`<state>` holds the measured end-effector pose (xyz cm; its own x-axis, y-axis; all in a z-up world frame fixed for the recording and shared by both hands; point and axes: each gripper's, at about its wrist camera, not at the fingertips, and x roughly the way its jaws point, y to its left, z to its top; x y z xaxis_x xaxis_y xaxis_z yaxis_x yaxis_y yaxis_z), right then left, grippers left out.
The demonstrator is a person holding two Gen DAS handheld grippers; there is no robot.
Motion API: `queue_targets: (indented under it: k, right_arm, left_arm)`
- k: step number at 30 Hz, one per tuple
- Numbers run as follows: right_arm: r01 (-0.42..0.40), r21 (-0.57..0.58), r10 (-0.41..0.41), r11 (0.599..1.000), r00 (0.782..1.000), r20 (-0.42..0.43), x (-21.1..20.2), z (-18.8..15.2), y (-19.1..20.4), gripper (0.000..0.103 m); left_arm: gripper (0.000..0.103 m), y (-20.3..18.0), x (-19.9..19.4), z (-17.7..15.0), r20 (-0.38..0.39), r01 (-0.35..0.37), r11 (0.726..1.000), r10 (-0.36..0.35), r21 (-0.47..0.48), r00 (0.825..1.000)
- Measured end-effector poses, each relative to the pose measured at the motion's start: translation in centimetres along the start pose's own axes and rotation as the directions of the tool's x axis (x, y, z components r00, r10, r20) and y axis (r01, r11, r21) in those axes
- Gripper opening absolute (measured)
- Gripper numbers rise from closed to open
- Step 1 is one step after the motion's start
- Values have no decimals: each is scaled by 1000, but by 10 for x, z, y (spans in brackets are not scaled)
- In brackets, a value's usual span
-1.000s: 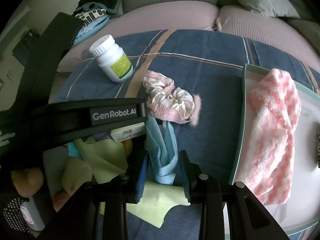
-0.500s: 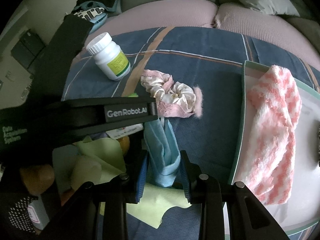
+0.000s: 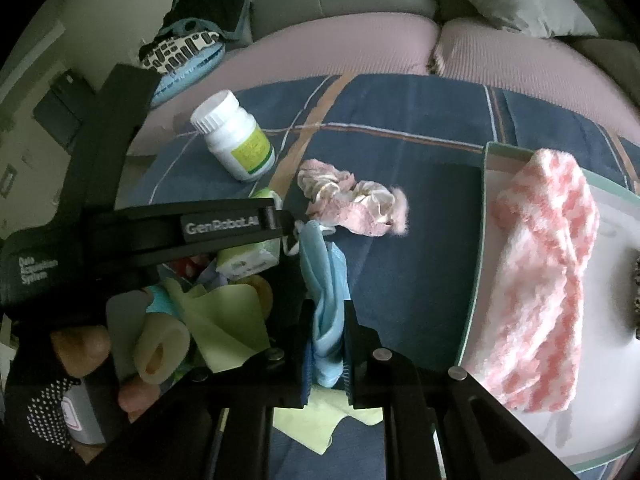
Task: Organize soft objects
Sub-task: 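Grasp the green tissue pack with the left tool while the right tool grasps the blue mask, then carry the tissue pack and the blue mask over the tray with both tools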
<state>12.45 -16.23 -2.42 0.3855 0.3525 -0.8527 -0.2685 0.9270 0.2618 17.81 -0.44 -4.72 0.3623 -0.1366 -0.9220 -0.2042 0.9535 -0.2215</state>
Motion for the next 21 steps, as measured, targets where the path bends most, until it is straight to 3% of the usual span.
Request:
queue_targets:
  k: [13, 21]
  right_arm:
    - [-42, 12, 40, 999, 986, 165, -58, 4, -2, 12]
    - [-33, 21, 25, 999, 945, 326, -113, 7, -4, 12]
  left_arm:
    - [54, 11, -68, 3, 155, 31, 999, -28, -19, 988]
    - [54, 2, -112, 4, 275, 70, 998, -69, 6, 959]
